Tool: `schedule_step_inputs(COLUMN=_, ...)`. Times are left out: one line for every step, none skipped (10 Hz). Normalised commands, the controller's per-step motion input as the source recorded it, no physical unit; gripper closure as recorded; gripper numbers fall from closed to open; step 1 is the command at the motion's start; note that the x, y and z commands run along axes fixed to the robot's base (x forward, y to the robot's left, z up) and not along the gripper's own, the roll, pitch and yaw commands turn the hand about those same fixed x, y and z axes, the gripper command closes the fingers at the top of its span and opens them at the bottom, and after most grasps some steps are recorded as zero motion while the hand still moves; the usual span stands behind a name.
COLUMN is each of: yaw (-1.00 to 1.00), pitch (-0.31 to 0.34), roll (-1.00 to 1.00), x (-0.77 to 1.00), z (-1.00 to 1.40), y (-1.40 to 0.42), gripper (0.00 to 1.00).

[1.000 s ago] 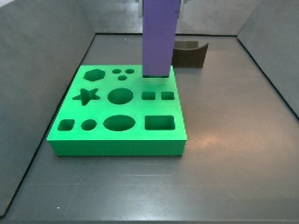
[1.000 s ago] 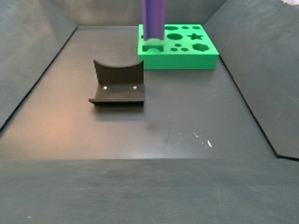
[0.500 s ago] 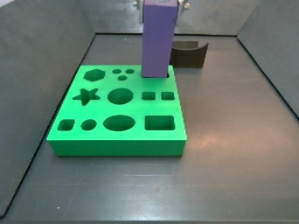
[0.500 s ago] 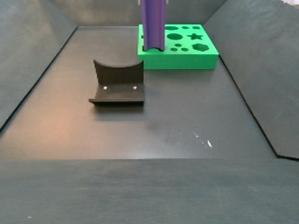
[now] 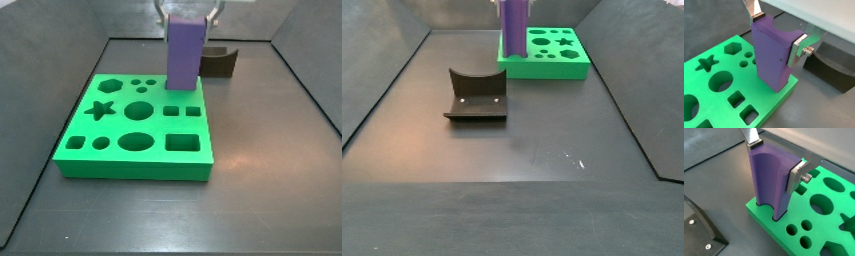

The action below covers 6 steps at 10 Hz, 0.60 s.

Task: Insert the arch object.

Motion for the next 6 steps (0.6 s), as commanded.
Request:
schedule_step_inputs(yaw=0.0, pitch=-0.171, roll=-0.09, x=-0.01, z=-0.38, y=0.0, gripper=1.0)
schedule_step_inputs(yaw=0.0, pitch=-0.17, roll=-0.05, x=-0.02, z=-0.32, y=0.0, gripper=1.0)
schedule_step_inputs(yaw=0.0, pitch=-0.179, roll=-0.03, x=-0.08, z=-0.26, y=0.0, gripper=1.0)
schedule_step_inputs(yaw=0.0, pitch=-0.167, roll=-0.09, x=0.0, z=-0.19, y=0.0, gripper=1.0)
schedule_step_inputs(yaw=0.0, pitch=-0.104, roll=-0.07, x=0.0, z=-0.15, y=0.0, gripper=1.0)
schedule_step_inputs(yaw=0.0, pitch=0.0, roll=0.0, x=0.0, z=0.0, y=0.0, gripper=1.0)
